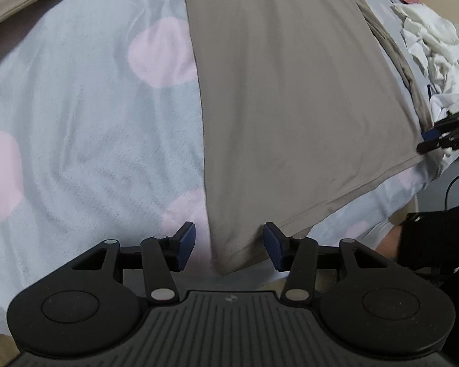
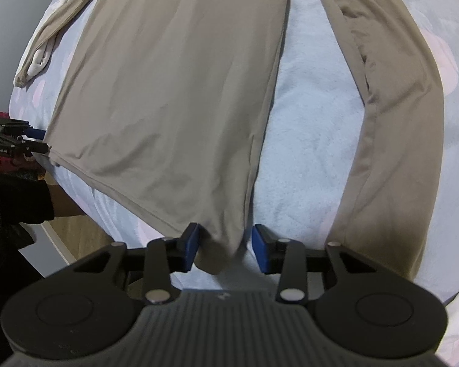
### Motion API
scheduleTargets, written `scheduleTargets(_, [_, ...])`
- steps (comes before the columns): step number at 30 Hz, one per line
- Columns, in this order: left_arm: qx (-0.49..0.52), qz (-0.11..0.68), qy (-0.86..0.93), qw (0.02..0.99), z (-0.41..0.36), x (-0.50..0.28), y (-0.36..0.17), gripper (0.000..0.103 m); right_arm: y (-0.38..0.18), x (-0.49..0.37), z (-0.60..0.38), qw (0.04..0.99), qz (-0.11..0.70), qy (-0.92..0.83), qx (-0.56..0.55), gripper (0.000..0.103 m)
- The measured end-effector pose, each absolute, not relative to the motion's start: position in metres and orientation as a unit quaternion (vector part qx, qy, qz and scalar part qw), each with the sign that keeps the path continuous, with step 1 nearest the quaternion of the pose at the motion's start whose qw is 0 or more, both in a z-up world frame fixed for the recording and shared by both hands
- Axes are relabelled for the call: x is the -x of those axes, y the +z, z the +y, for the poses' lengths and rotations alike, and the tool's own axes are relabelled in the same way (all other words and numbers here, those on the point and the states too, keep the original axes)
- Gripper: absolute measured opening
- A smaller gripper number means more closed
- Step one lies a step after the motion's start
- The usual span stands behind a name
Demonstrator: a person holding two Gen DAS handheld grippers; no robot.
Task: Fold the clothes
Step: 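Grasp the shirt hem with both grippers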
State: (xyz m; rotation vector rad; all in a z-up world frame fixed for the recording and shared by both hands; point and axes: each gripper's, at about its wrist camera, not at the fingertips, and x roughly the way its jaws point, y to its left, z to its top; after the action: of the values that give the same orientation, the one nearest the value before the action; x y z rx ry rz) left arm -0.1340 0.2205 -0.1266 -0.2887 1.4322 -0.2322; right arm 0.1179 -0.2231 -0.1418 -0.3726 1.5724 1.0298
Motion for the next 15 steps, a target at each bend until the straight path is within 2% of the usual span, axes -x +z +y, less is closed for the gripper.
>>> scheduleTargets(1, [0.132,0.653,-0.101,0.739,0.220,0.135,-0.126,0.047,-0.143,-0.118,-0.223,0.575,0.671,0.440,0.160,0.042])
scheduleTargets(3, [0.138,0.657,-0.097,0.735,0.220,0.137,-0.124,0.041,-0.143,-0.118,-0.224,0.574,0.673,0.439,0.160,0.034])
scheduleTargets(4, [0.143,0.660,-0.097,0.731,0.220,0.138,-0.124,0.016,-0.142,-0.119,-0.225,0.572,0.675,0.438,0.161,0.012])
scheduleTargets(5, [0.146,0.664,-0.102,0.726,0.221,0.138,-0.124,0.003,-0.143,-0.119,-0.226,0.569,0.677,0.438,0.162,0.006])
scheduleTargets(12, [0.200,0.651,-0.136,0.719,0.242,0.140,-0.108,0.002,-0.121,-0.129,-0.243,0.565,0.674,0.459,0.127,0.005])
scheduleTargets(15, [0.194,0.662,-0.153,0.707,0.236,0.142,-0.112,0.002,-0.114,-0.132,-0.250,0.565,0.674,0.461,0.122,0.005])
